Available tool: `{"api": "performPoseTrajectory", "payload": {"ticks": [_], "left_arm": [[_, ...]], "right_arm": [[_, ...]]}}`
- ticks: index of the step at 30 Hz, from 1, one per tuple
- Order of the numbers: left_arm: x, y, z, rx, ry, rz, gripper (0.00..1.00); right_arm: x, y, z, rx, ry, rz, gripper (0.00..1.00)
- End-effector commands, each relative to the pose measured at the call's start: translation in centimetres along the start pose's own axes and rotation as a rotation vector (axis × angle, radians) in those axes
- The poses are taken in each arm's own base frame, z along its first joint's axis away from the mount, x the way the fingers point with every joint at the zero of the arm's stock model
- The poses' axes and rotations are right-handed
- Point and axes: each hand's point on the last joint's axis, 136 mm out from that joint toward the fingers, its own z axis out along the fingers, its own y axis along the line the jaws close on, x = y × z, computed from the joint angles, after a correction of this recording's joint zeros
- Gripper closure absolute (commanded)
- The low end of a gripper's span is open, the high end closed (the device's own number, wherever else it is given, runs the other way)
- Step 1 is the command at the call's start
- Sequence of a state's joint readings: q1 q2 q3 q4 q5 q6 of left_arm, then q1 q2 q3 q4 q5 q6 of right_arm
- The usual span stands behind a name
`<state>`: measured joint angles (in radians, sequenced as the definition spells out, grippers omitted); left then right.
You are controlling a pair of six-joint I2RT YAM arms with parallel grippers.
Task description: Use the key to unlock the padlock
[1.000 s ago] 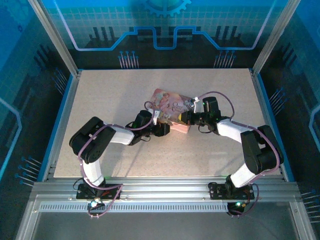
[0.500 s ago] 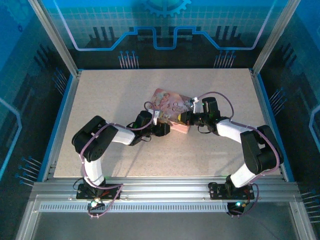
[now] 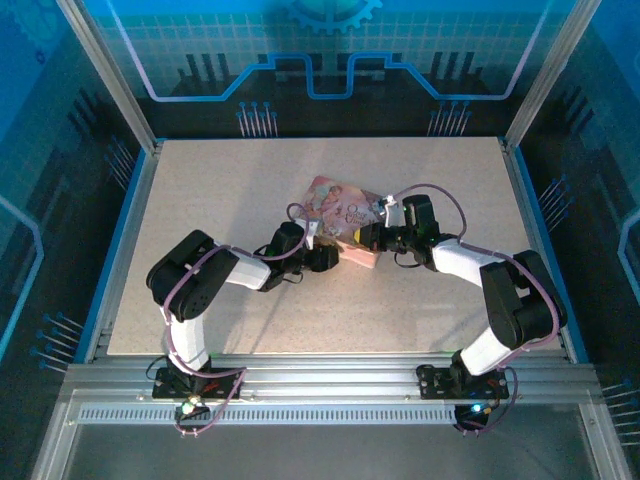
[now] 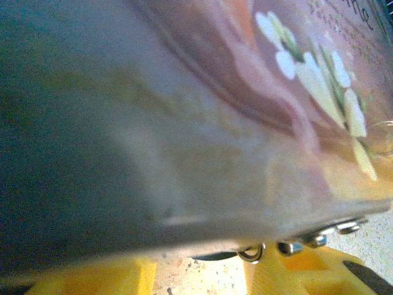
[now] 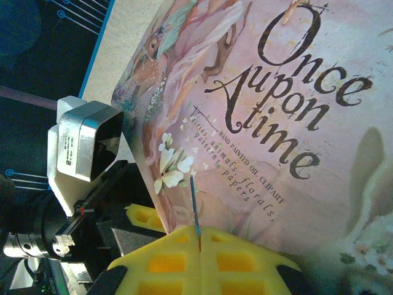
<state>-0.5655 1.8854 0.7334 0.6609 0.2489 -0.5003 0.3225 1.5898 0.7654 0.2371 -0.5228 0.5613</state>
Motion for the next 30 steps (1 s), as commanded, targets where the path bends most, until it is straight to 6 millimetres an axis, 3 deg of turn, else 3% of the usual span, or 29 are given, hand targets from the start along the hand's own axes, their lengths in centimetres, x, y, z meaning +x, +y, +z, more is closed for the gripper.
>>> {"api": "performPoseTrajectory", "payload": {"ticks": [1,12,21,30], "left_arm": [[-1.3,-0.9,0.4,0.035,-0.04,0.009,0.62],[-1.5,-1.3,-0.3,0.039,-0.05,0.004,0.72],[-1.2,-3.0,-1.7,0.075,-0.033,-0.047,0.73],[-0.6,-4.4,-2.9,0.113,0.013,-0.191,0.78]], "right_arm": [[5.4,-2.1,1.0,0.076,0.156,0.104,1.0],[4.2,-0.7,0.6,0.053,0.12,0.063,1.0],[1.6,1.7,-2.3,0.072,0.016,-0.086,1.0],[3.1,3.7,-5.2,0.129,-0.035,-0.292,1.0]]}}
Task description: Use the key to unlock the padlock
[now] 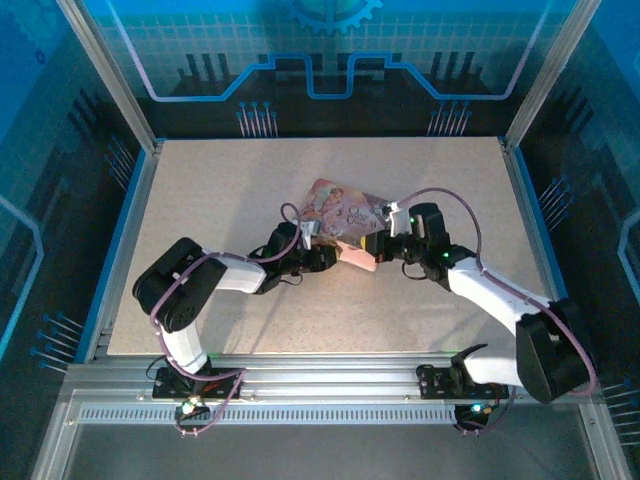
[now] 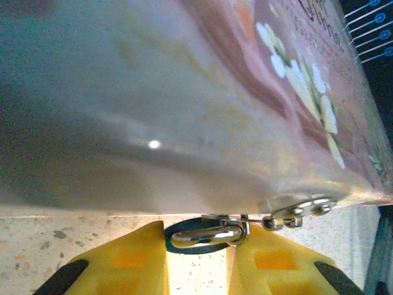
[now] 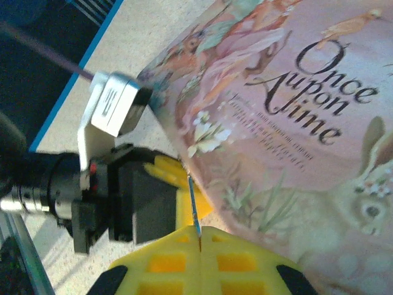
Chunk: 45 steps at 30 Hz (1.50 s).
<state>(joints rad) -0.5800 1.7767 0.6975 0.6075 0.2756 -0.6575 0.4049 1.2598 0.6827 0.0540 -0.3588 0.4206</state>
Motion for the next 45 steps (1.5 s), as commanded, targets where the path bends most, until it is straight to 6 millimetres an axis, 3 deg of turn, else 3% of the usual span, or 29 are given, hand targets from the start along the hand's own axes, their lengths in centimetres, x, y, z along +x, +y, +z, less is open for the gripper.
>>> {"api": "performPoseTrajectory", "payload": {"ticks": [1,13,20,45], "left_arm": [[-0.3,-2.5,-1.0,0.08,0.007,-0.06,0.79],[-0.2,-4.9,-2.0,0.162,0.06,-0.191,0.84],[0.0,-5.1,-2.3,0.157,0.07,-0.22,0.84],[0.4,-5.8,-3.0,0.089,0.122,-0.302,0.84]], "right_arm": [[2.2,0.3,-0.6,0.046,0.035,-0.105,1.0],[6.0,1.2,-0.9,0.122,-0.032,-0.303,1.0],[7.5,1.0,0.0,0.137,-0.025,-0.348,1.0],[7.5,1.1,3.2,0.118,-0.04,-0.484,0.99]]}}
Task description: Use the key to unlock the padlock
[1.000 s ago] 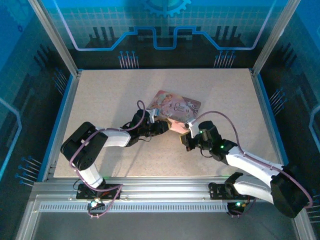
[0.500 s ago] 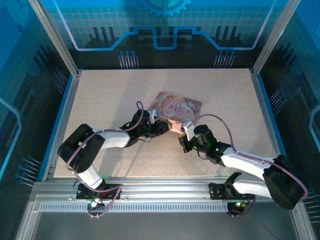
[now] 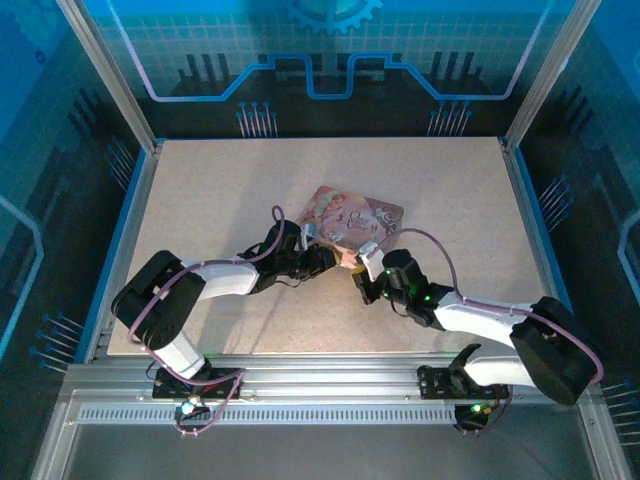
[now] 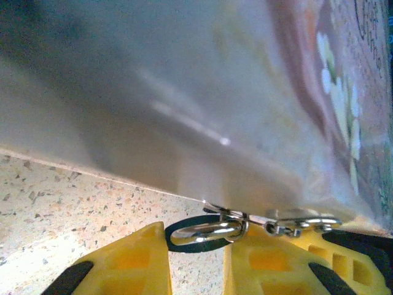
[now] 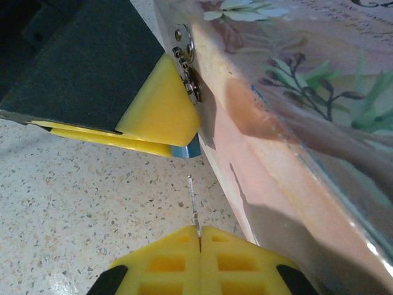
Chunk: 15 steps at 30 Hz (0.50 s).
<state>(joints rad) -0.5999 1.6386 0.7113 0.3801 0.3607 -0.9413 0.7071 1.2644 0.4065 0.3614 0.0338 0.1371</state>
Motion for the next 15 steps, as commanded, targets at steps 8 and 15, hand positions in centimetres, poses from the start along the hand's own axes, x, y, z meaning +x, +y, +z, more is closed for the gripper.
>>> {"api": "performPoseTrajectory", "payload": {"ticks": [8,15], "left_arm": [[-0.43,-3.99,-1.05,0.096,0.004,-0.004,0.85],[-0.53,-4.28,-1.24,0.102,-0.002,-0.005,0.85]], "right_arm": [[-0.27,0.97,0.9,-0.037,-0.027,-0.019,1.0],[0.13,1.28,1.37,-0.054,-0.019,-0.015,1.0]]}}
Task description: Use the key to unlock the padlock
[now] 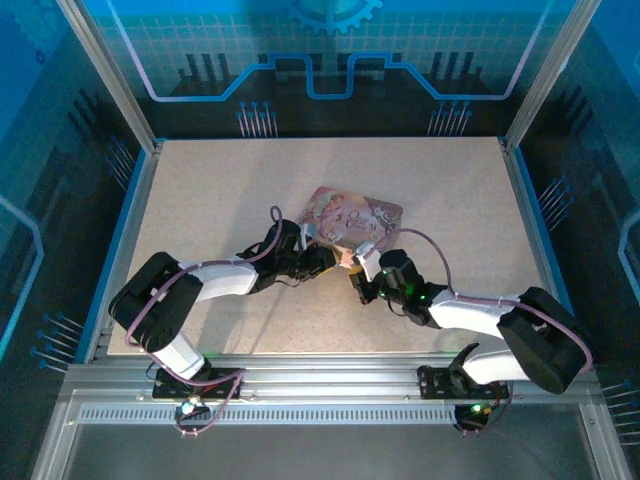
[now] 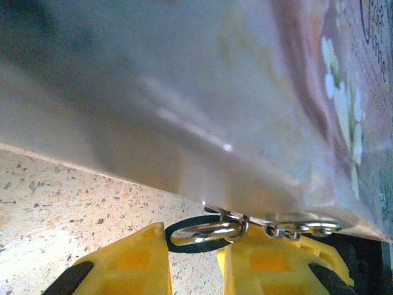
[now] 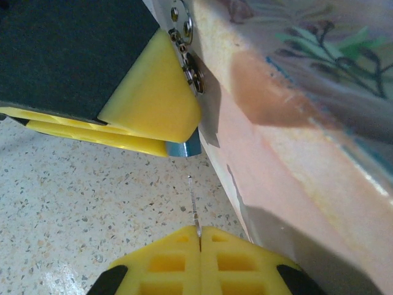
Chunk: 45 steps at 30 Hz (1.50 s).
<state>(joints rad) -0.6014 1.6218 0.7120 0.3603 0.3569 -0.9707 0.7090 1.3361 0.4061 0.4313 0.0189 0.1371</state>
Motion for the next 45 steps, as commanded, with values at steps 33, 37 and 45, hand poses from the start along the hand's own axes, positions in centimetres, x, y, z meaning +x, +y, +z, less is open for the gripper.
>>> {"api": "performPoseTrajectory", "payload": {"ticks": [33,37,45], "left_arm": [[-0.9,-4.6,-2.0,0.088,-0.033,0.01,0.84],[-1.1,-5.1,-1.9,0.1,-0.036,0.001,0.83],[-1.1,-5.1,-1.9,0.098,-0.033,-0.006,0.83]], "right_arm": [[-2.7,-0.6,0.2,-0.111,-0.066,-0.019,0.99],[-2.4,0.0,0.0,-0.113,-0.076,-0.017,0.99],[-4.1,0.4,0.0,-0.118,-0.122,-0.019,0.99]]}}
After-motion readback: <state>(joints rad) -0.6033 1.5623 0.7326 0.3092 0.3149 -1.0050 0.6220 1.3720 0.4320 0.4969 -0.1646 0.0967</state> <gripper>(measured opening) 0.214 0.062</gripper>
